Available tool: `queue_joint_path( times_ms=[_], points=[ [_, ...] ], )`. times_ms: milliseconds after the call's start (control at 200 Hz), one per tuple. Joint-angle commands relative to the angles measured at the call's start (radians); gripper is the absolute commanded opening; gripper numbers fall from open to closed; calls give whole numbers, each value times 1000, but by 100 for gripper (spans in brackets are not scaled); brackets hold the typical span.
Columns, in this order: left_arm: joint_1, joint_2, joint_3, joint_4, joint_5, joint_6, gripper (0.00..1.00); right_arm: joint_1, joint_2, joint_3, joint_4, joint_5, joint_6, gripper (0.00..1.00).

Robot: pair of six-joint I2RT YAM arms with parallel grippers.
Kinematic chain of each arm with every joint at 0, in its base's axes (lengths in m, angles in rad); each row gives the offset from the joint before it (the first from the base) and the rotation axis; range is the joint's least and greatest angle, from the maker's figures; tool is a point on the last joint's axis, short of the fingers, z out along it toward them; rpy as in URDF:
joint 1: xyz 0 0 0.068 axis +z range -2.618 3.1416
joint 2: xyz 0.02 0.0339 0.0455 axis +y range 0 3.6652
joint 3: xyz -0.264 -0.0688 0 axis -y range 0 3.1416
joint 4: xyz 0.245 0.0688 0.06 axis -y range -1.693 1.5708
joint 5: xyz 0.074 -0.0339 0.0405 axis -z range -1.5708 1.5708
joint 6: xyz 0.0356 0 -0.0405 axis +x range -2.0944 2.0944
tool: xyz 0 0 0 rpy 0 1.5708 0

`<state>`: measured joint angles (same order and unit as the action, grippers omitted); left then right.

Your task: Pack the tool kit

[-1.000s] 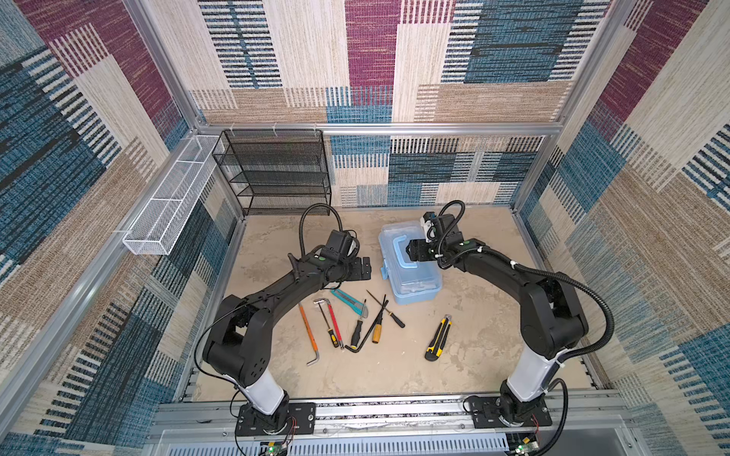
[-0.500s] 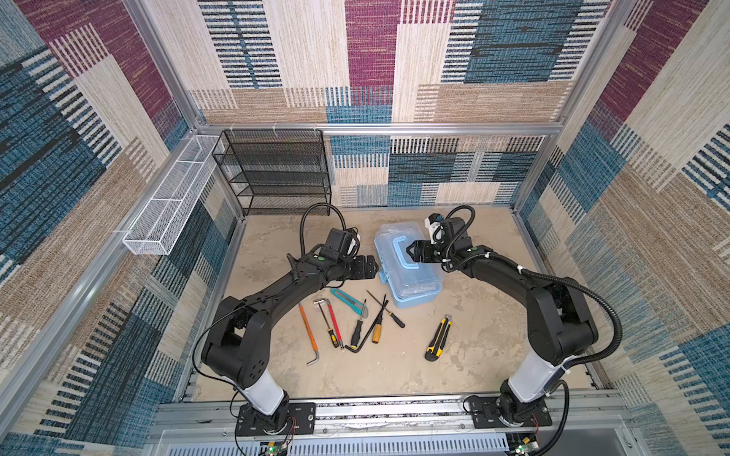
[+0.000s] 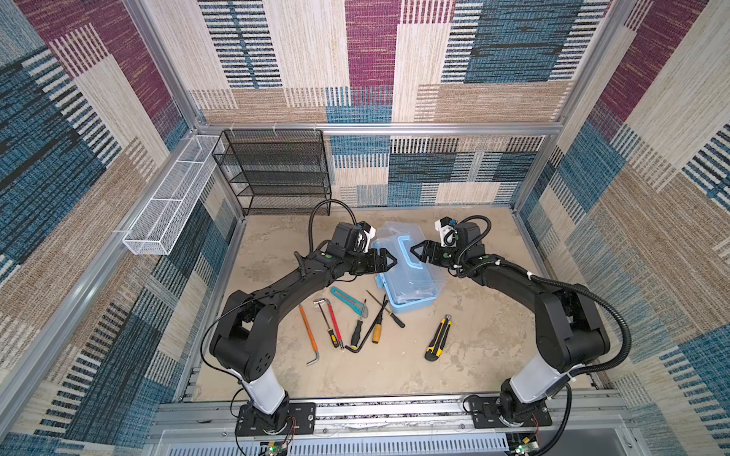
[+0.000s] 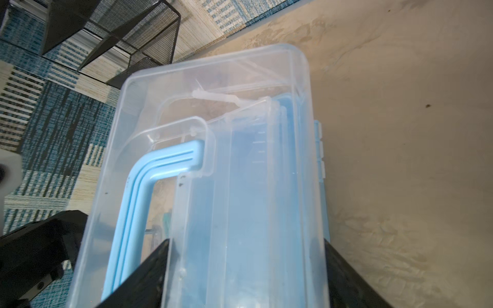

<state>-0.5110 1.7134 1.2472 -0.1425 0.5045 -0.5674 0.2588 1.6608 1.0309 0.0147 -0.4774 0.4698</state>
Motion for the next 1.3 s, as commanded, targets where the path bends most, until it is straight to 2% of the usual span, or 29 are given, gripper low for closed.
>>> queue_joint_path(
  times_ms=[0, 75, 135, 486, 636, 786, 962, 1127, 1292],
  points=[
    [-5, 15, 12, 83, 66, -50, 84, -4, -4, -17, 108, -82, 75, 66],
    [-10, 27, 15, 101, 66, -63, 80, -7, -5, -27, 138, -95, 95, 66],
    [-12, 35, 18, 116, 108, -75, 78, -7, -4, -33, 159, -104, 109, 66],
    [-16, 89, 33, 223, 170, -164, 74, -20, -6, -78, 273, -150, 182, 67],
    [-17, 115, 23, 325, 197, -238, 72, -31, -10, -104, 315, -169, 207, 68],
    [-18, 157, 40, 393, 233, -290, 65, -42, -15, -117, 337, -184, 221, 70],
    [-18, 180, 24, 514, 246, -368, 64, -55, -23, -129, 347, -191, 226, 72],
    [-19, 224, 24, 651, 278, -467, 55, -59, -27, -134, 358, -199, 234, 75],
    [-19, 244, 29, 718, 281, -510, 53, -61, -31, -133, 353, -196, 232, 78]
  ],
)
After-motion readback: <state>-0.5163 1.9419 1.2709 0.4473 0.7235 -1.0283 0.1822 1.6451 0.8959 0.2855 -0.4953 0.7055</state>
